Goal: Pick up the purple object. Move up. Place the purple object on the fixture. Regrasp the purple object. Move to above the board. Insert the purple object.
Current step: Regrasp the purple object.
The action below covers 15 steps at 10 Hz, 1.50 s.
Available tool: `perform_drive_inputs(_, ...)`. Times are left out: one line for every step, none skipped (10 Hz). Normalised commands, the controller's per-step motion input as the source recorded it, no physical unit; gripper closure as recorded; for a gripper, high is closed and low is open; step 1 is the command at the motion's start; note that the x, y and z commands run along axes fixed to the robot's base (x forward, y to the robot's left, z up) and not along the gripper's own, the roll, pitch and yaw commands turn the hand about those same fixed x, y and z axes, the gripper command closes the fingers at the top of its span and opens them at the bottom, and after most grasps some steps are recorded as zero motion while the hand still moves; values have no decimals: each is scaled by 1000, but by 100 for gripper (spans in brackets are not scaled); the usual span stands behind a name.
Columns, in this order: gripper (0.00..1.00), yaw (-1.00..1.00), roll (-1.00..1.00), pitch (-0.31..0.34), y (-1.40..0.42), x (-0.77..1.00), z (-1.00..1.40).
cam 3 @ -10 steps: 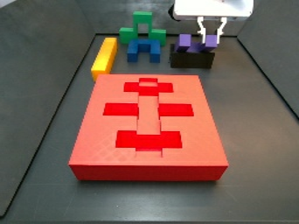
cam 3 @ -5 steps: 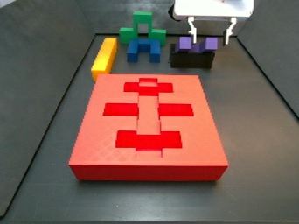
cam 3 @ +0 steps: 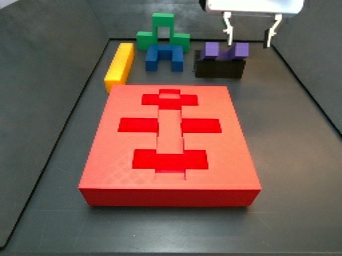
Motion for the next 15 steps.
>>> perform_drive_inputs(0, 183, 794, -83, -326, 0, 43)
perform_drive_inputs(0, 97, 1000, -131, -500, 0, 0)
perform_drive_inputs(0, 3, 1000, -217, -511, -34, -23)
perform_drive_inputs(0, 0, 1000, -220, -469, 0, 0)
perform_drive_inputs(0, 0, 1000, -274, -471, 0, 0)
perform_drive_inputs(0, 0, 1000, -306, -503, -23, 0)
perform_drive_inputs(0, 0, 1000, -309, -474, -57, 0)
perform_drive_inputs(0, -6, 1000, -306, -403, -43, 83)
perform_drive_inputs(0, -14, 1000, -166, 0, 0, 200)
perform_drive_inputs(0, -9, 986, -89, 117, 69, 289)
perform_drive_inputs(0, -34, 849, -57, 274, 106, 426)
perform_drive_inputs(0, -34, 734, -23, 334, 137, 491)
perform_drive_inputs(0, -43, 726, -9, 320, 166, 471)
perform_drive_inputs(0, -40, 1000, 0, 149, 137, 291)
perform_drive_inputs(0, -37, 1000, -11, 20, 106, 203)
